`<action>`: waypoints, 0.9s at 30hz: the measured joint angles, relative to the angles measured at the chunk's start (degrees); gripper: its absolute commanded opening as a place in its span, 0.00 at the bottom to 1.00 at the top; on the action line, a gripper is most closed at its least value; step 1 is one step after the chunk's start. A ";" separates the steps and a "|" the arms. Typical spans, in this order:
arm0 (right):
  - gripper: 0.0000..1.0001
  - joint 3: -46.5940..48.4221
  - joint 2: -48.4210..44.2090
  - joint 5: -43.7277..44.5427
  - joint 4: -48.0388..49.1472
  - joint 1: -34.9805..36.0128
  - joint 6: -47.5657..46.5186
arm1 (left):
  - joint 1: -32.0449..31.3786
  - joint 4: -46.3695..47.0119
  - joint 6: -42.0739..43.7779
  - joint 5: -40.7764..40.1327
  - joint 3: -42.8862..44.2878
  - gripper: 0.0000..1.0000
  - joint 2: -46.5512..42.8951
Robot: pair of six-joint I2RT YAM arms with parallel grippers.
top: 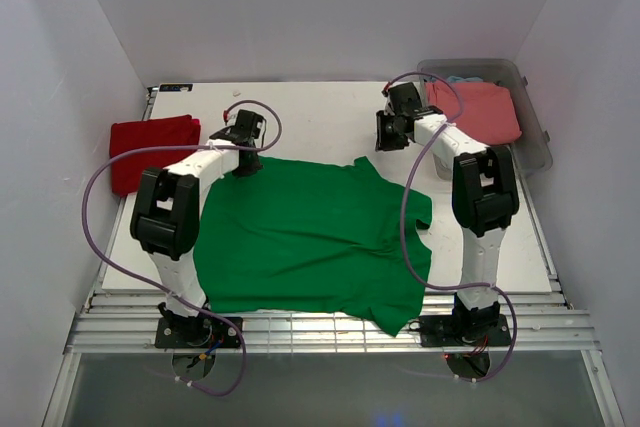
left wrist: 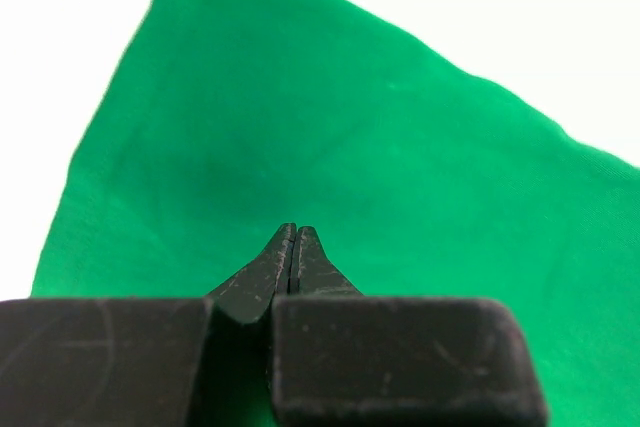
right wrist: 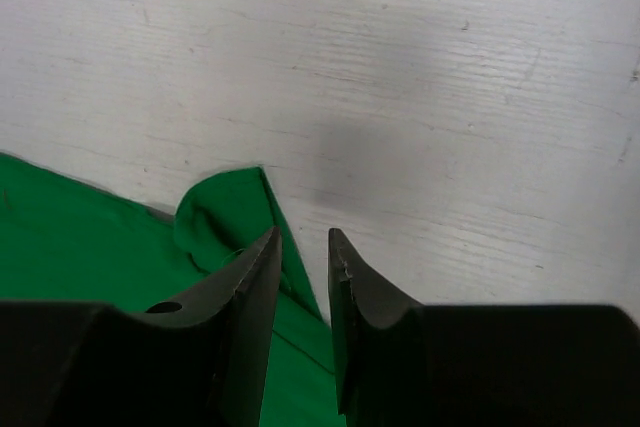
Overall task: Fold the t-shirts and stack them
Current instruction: Flatten the tshirt out
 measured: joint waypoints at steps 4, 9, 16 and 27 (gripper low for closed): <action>0.32 -0.13 1.84 -3.48 1.49 0.00 0.04 | 1.92 0.85 0.98 0.15 0.24 0.00 1.90; 0.38 -1.46 4.42 -5.92 2.16 0.17 -0.07 | 4.07 1.68 2.23 0.83 1.03 0.00 5.51; 0.40 -1.66 5.33 -7.85 3.13 0.26 -0.26 | 5.75 3.02 2.86 2.27 2.27 0.00 6.62; 0.21 -3.32 4.83 -9.20 5.38 2.21 -0.66 | 7.39 3.54 2.97 3.74 3.26 0.00 7.43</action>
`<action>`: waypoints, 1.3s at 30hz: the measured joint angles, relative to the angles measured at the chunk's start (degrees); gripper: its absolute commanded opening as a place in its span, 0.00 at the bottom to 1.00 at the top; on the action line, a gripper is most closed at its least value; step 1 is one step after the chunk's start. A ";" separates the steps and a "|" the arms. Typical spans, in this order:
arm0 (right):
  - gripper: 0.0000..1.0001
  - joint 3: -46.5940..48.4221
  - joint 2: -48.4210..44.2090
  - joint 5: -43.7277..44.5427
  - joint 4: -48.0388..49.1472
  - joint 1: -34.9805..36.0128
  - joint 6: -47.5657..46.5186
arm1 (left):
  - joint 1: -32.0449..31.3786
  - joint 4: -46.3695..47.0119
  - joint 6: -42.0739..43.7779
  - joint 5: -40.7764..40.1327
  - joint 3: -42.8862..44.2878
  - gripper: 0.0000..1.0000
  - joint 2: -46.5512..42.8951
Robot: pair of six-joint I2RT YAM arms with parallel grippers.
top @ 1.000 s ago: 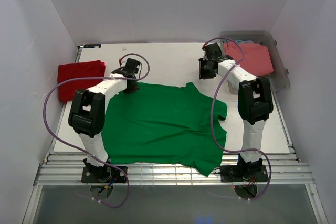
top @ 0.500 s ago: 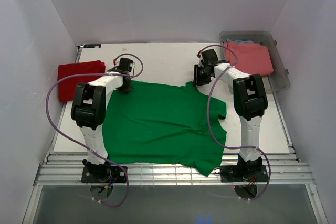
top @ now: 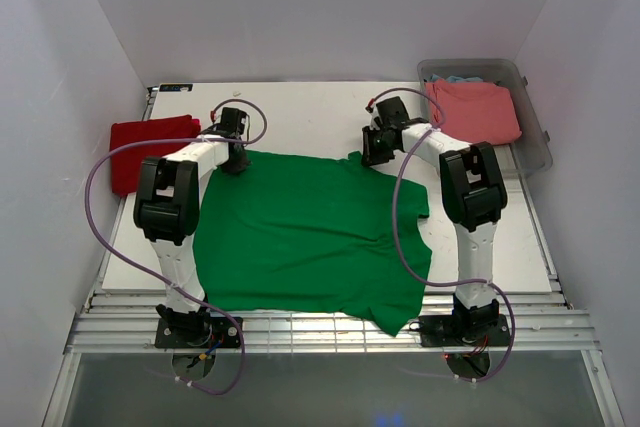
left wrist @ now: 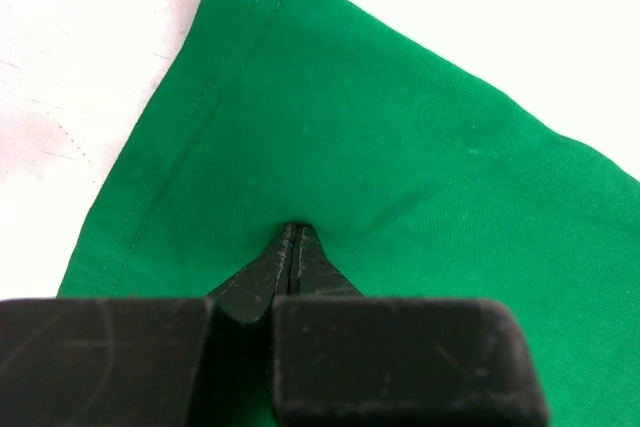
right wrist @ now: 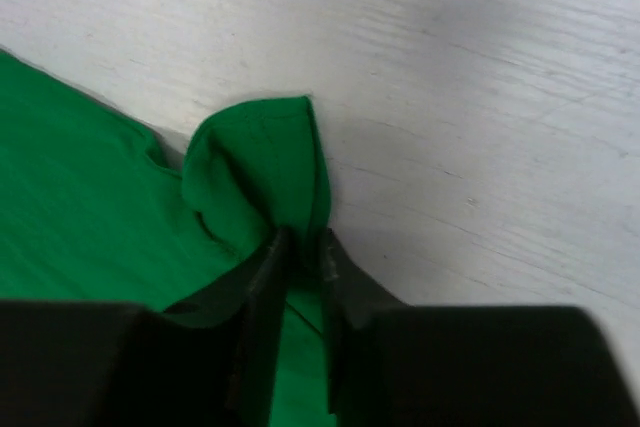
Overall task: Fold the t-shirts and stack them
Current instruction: Flatten the tshirt out
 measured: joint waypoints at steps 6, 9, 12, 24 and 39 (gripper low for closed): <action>0.08 3.76 2.56 1.05 -1.01 2.12 -0.15 | 0.48 0.33 0.09 0.20 0.00 0.00 0.02; 0.08 6.75 4.17 4.46 -1.62 2.89 -0.11 | 1.03 0.52 0.07 0.24 -0.02 0.00 0.02; 0.08 9.75 5.40 9.92 -3.15 3.50 -0.04 | 1.68 0.76 0.07 0.33 -0.13 0.00 0.02; 0.09 28.70 7.34 25.20 -2.03 2.38 -5.46 | 3.37 2.62 -0.63 1.55 -1.53 0.00 -0.57; 0.60 3.23 -5.77 16.94 11.47 2.60 -10.21 | 4.02 3.41 -0.98 2.54 -2.43 0.00 -1.16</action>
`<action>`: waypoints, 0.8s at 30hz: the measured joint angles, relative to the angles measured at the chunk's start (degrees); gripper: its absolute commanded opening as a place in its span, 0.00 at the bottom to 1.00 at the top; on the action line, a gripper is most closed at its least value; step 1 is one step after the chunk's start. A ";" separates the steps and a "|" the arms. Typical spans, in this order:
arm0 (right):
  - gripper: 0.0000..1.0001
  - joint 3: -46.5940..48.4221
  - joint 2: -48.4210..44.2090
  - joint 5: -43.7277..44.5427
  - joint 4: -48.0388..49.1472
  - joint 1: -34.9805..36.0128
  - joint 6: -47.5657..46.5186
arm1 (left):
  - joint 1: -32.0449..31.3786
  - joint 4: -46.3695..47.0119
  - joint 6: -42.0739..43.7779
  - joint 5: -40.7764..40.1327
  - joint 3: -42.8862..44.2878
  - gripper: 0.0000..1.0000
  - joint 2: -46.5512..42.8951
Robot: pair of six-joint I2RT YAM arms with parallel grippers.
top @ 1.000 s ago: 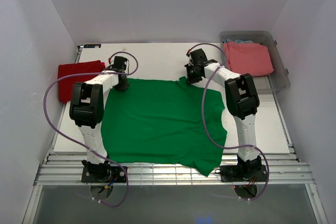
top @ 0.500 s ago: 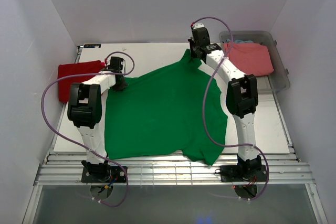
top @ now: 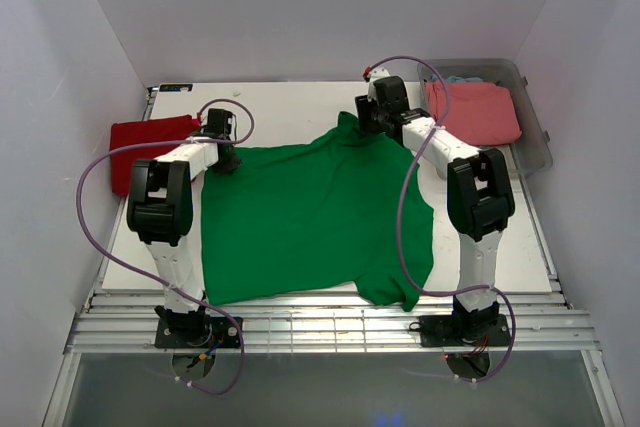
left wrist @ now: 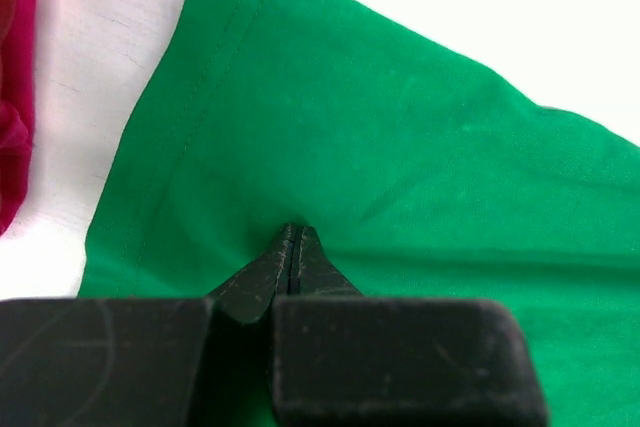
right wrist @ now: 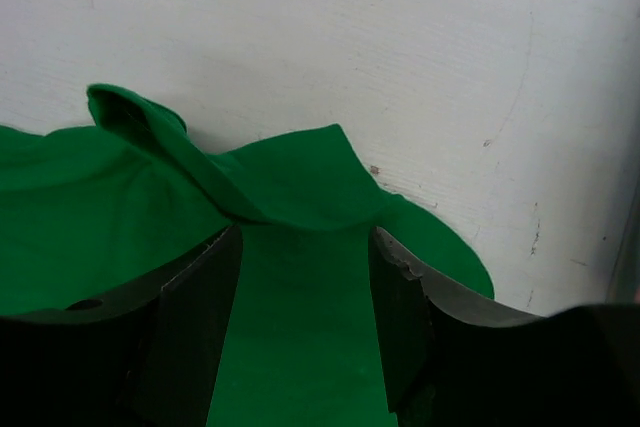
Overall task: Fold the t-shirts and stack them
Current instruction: Flatten the tshirt out
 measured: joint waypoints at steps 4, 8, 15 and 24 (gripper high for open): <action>0.61 -2.60 -0.61 0.02 0.94 -0.04 -0.02 | 0.11 0.52 0.00 0.13 -1.05 0.00 -0.70; 0.61 1.31 0.74 1.70 -2.08 -0.04 0.00 | 0.24 0.55 -0.07 0.15 -2.03 0.00 -1.40; 0.60 10.91 7.10 4.04 -3.61 -0.44 1.27 | 0.31 0.31 -0.26 0.04 -2.78 0.00 -2.05; 0.59 19.32 16.65 3.74 -9.03 -2.08 4.33 | 0.31 -2.91 0.07 -0.55 -1.68 0.00 -2.32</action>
